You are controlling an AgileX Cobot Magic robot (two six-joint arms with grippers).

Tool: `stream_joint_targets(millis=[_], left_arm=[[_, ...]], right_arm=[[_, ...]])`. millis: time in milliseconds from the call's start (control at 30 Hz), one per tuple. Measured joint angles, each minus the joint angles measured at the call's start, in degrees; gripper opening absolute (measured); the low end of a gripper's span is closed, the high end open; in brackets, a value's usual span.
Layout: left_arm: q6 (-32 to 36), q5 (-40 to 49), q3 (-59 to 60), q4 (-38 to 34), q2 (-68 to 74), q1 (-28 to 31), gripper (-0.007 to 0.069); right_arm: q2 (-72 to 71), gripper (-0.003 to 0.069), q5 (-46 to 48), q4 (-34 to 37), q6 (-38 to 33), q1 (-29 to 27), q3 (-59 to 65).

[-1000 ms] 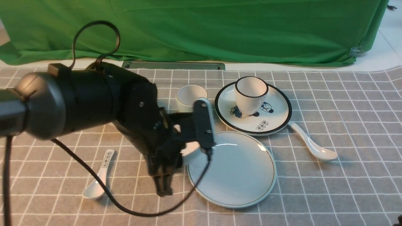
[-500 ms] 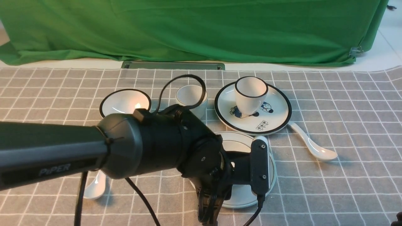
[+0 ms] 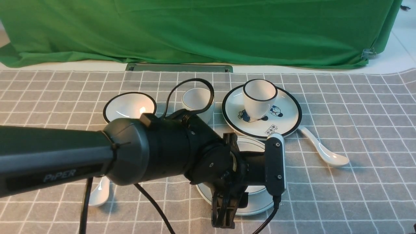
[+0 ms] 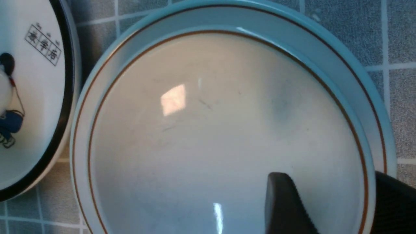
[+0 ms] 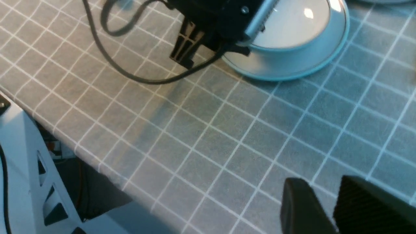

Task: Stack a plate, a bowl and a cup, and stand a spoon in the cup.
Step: Use the left arm to put the blue rice bowl into the blue large plate in the middle, then use the left arm to grab a blue teacup

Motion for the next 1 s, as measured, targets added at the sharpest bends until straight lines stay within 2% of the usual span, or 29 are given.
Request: stream_joint_targets(millis=[100,167,233,300,333,400,500,567,633,700,767,800,867,1000], left_arm=[[-2.07,1.6,0.0,-0.18,-2.21,0.0,0.0415],[-6.26,1.92,0.0,-0.18,-5.63,0.0,0.0463],[-11.68,2.12,0.0,-0.18,-9.66,0.0,0.0482],[-15.43,2.42,0.0,-0.18,-13.72,0.0,0.047],[-19.51,2.82,0.0,-0.61,-16.99,0.0,0.0434],[-22.87,2.89,0.29,-1.33,-21.11,0.0,0.0362],[-28.59,1.68,3.73,-3.22,-31.53,0.0,0.0127],[-29.97,-0.11,7.67,-4.93,-38.07,0.0,0.0047],[-30.84,-2.11,11.96,-7.16,-44.37,0.0,0.0019],[-31.99,-5.29,17.65,-9.8,-50.44,0.0,0.0006],[-32.67,-8.28,21.86,-11.47,-55.75,0.0,0.0004],[-32.76,-9.52,23.42,-12.14,-56.91,0.0,0.0003],[-32.88,-14.53,29.68,-13.51,-64.64,0.0,0.0003],[-33.01,-18.79,35.56,-13.86,-73.24,0.0,0.0003]], right_arm=[[2.69,0.0335,1.3,-2.62,1.88,0.0,0.0],[5.61,0.0363,1.84,-5.53,2.92,0.0,-0.44],[9.24,0.0369,2.41,-8.53,3.49,0.0,-1.86],[13.68,0.0366,3.37,-11.5,3.42,0.0,-4.38],[15.97,0.0363,3.8,-12.78,3.25,-0.06,-5.97],[19.21,0.0356,4.46,-13.79,2.39,-0.71,-8.31],[26.29,0.034,5.03,-13.37,-1.89,-5.51,-13.22],[30.75,0.033,4.54,-10.28,-6.44,-10.76,-15.41],[35.11,0.0325,3.54,-5.2,-13.17,-17.16,-16.98],[41.08,0.0323,2.09,3.13,-20.72,-24.32,-18.91],[46.62,0.0323,1.54,9.49,-26.65,-28.87,-20.99],[47.92,0.0323,1.43,10.6,-27.68,-29.85,-21.52],[56.93,0.0329,1.0,14.58,-32.93,-35.2,-25.52],[67.73,0.0371,0.82,15.63,-37.38,-38.86,-32.84]])
